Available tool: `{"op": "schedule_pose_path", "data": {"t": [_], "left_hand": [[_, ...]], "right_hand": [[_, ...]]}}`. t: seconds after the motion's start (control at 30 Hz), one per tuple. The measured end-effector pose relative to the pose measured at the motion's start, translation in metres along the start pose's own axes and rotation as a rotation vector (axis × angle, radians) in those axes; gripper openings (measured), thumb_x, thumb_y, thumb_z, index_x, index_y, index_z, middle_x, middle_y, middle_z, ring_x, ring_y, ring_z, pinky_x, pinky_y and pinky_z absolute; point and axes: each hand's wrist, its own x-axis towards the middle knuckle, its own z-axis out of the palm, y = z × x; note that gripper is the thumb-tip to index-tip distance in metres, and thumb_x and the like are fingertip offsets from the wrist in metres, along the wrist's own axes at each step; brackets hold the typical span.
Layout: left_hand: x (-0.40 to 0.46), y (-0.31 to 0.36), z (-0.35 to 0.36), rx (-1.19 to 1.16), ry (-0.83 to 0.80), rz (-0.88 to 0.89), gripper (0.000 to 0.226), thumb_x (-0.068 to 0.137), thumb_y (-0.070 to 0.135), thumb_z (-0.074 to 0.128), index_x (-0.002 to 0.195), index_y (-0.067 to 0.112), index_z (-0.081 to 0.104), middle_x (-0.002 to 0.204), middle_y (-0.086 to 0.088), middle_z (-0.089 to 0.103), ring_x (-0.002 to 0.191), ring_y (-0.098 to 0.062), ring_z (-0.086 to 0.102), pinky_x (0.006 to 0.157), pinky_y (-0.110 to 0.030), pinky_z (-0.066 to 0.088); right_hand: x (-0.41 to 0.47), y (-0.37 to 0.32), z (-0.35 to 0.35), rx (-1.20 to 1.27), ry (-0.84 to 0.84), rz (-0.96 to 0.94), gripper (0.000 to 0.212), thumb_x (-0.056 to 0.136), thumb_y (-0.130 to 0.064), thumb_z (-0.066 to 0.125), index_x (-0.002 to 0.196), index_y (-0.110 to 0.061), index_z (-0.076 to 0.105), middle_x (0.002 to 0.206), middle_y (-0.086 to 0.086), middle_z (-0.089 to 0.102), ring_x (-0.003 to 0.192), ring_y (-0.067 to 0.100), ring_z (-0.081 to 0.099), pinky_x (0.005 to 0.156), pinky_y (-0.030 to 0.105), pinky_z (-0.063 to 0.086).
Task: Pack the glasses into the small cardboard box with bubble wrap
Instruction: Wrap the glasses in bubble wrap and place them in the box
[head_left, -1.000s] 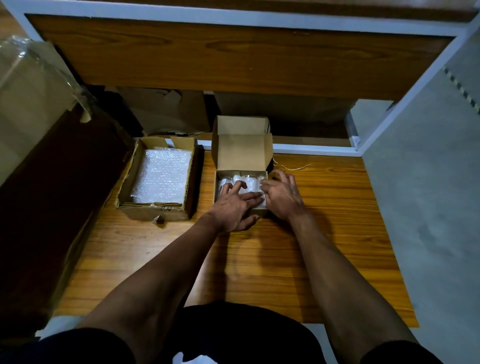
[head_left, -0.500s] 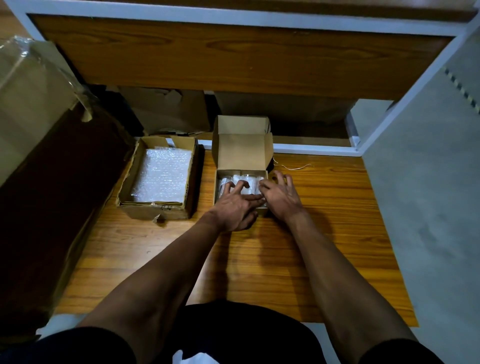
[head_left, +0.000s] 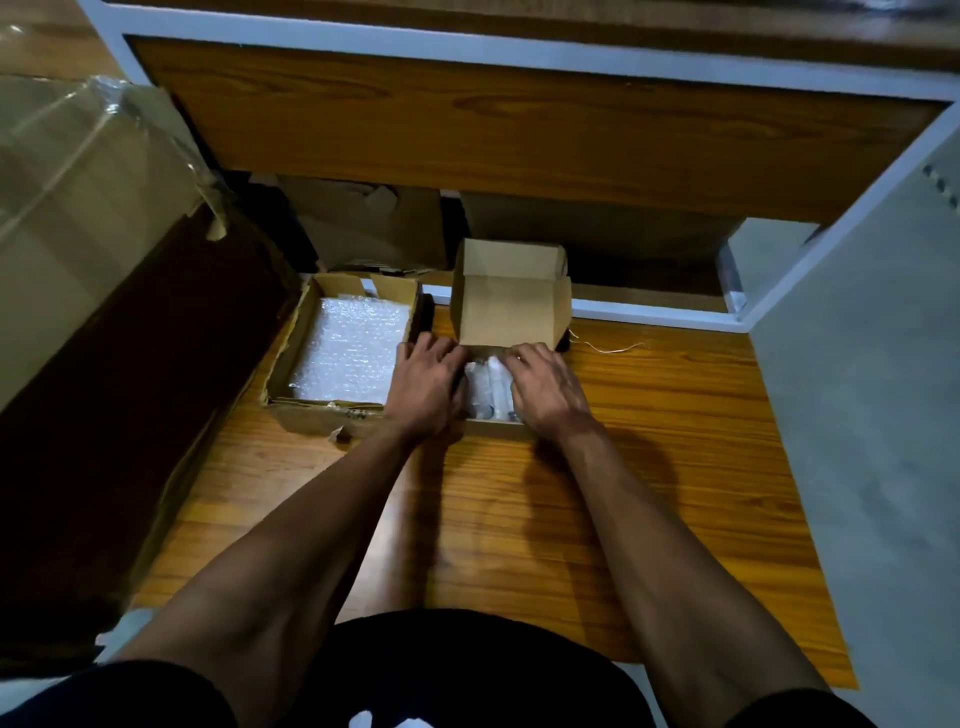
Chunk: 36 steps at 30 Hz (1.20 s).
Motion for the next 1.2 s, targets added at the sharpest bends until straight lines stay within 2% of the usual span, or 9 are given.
{"op": "schedule_pose_path", "data": {"t": [0.2,0.33,0.43,0.57,0.8,0.9,1.0,1.1,1.2], "left_hand": [[-0.005,-0.062,-0.011,-0.089,0.079,-0.351,0.032,0.093,0.029,0.052,0.12,0.016,0.063,0.114,-0.01,0.063,0.108,-0.036,0.054,0.085,-0.048,0.046],[-0.01,-0.112,-0.001,-0.264,-0.15,-0.594,0.037,0.093,0.02,0.067,0.13,0.013,0.068,0.129,-0.017,0.062,0.117,-0.039,0.06,0.097,-0.043,0.051],[-0.008,-0.133,0.003,-0.341,-0.281,-0.595,0.049,0.089,0.027,0.081,0.134,0.012,0.067,0.135,-0.02,0.059,0.122,-0.038,0.061,0.104,-0.035,0.045],[0.001,-0.14,0.004,-0.298,-0.372,-0.554,0.063,0.083,0.037,0.088,0.138,0.018,0.063,0.138,-0.017,0.053,0.124,-0.036,0.059,0.106,-0.038,0.047],[0.01,-0.144,0.019,-0.248,-0.362,-0.467,0.034,0.089,0.017,0.078,0.12,0.009,0.07,0.121,-0.019,0.066,0.116,-0.039,0.063,0.093,-0.04,0.051],[0.009,-0.148,0.02,-0.293,-0.314,-0.5,0.014,0.089,0.017,0.075,0.103,0.016,0.075,0.105,-0.017,0.073,0.101,-0.036,0.07,0.081,-0.036,0.056],[0.005,-0.153,0.019,-0.375,-0.251,-0.555,0.008,0.088,0.021,0.08,0.095,0.021,0.076,0.093,-0.01,0.075,0.088,-0.029,0.072,0.07,-0.027,0.047],[0.001,-0.158,0.014,-0.533,-0.152,-0.628,0.011,0.09,0.028,0.082,0.088,0.026,0.072,0.082,0.003,0.072,0.078,-0.018,0.067,0.068,-0.028,0.045],[-0.005,-0.162,0.006,-0.723,-0.009,-0.624,0.012,0.09,0.029,0.081,0.087,0.025,0.07,0.086,0.005,0.075,0.079,-0.016,0.07,0.077,-0.033,0.054]], "right_hand": [[0.039,-0.044,0.013,0.095,0.088,-0.112,0.038,0.091,-0.01,0.062,0.128,-0.013,0.065,0.124,0.007,0.061,0.113,0.026,0.056,0.097,0.041,0.051],[0.066,-0.082,0.018,0.149,0.102,-0.16,0.034,0.099,-0.021,0.058,0.131,-0.012,0.067,0.126,0.008,0.064,0.116,0.028,0.057,0.098,0.045,0.05],[0.079,-0.105,0.021,0.136,0.052,-0.158,0.041,0.104,-0.036,0.053,0.134,-0.012,0.067,0.135,0.006,0.062,0.127,0.028,0.051,0.107,0.046,0.044],[0.09,-0.115,0.03,0.062,-0.044,-0.134,0.051,0.101,-0.051,0.054,0.135,-0.016,0.067,0.15,0.005,0.051,0.138,0.031,0.039,0.111,0.05,0.038],[0.095,-0.116,0.042,0.011,-0.028,-0.114,0.049,0.101,-0.051,0.053,0.131,-0.015,0.069,0.156,0.005,0.047,0.141,0.035,0.036,0.112,0.052,0.034],[0.096,-0.115,0.046,0.031,-0.019,-0.108,0.049,0.101,-0.05,0.052,0.131,-0.016,0.069,0.156,0.005,0.047,0.141,0.034,0.037,0.112,0.051,0.033],[0.095,-0.114,0.049,0.072,0.01,-0.093,0.048,0.1,-0.048,0.053,0.133,-0.016,0.068,0.153,0.004,0.05,0.138,0.032,0.039,0.111,0.05,0.035],[0.095,-0.118,0.048,0.168,0.047,-0.039,0.047,0.102,-0.044,0.054,0.14,-0.018,0.062,0.147,0.003,0.055,0.132,0.029,0.043,0.109,0.048,0.04],[0.1,-0.125,0.037,0.403,0.079,0.091,0.045,0.105,-0.038,0.054,0.144,-0.015,0.057,0.134,0.007,0.06,0.12,0.027,0.052,0.103,0.045,0.047]]}}
